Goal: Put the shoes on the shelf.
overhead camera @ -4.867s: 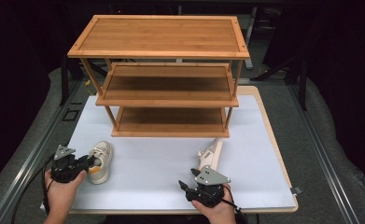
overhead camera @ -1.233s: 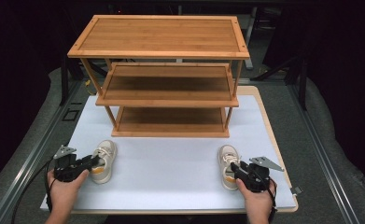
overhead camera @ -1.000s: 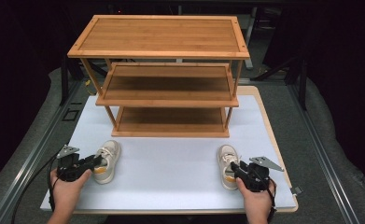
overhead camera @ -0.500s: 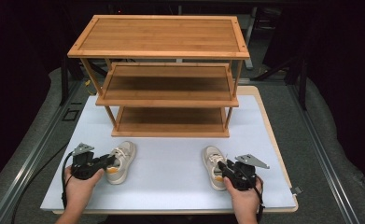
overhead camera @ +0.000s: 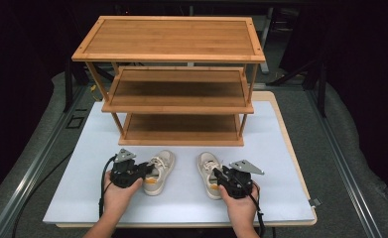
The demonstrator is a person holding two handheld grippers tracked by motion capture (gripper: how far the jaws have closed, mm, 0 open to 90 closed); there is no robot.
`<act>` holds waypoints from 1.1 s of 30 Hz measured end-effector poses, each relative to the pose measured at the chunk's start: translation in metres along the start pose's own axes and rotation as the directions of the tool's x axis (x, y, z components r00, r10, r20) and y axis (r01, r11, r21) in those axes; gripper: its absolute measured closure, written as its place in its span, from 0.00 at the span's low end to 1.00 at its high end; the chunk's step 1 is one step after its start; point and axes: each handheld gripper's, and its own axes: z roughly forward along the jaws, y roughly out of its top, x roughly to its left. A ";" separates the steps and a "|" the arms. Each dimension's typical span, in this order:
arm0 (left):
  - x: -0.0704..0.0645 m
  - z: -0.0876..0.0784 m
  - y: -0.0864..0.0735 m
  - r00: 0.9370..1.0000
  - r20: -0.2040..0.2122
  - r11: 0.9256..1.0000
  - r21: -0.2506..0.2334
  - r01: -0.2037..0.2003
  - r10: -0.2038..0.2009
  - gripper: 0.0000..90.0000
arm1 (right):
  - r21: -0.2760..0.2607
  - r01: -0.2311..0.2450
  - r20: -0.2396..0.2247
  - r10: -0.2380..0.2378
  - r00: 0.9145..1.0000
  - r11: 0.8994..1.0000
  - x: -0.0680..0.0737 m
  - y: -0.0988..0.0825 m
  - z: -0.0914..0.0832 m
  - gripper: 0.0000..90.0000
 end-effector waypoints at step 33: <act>-0.036 0.009 -0.006 0.996 0.076 0.999 0.002 -0.054 0.053 0.72 | -0.011 -0.072 -0.121 0.071 0.990 0.997 0.044 -0.009 0.019 0.63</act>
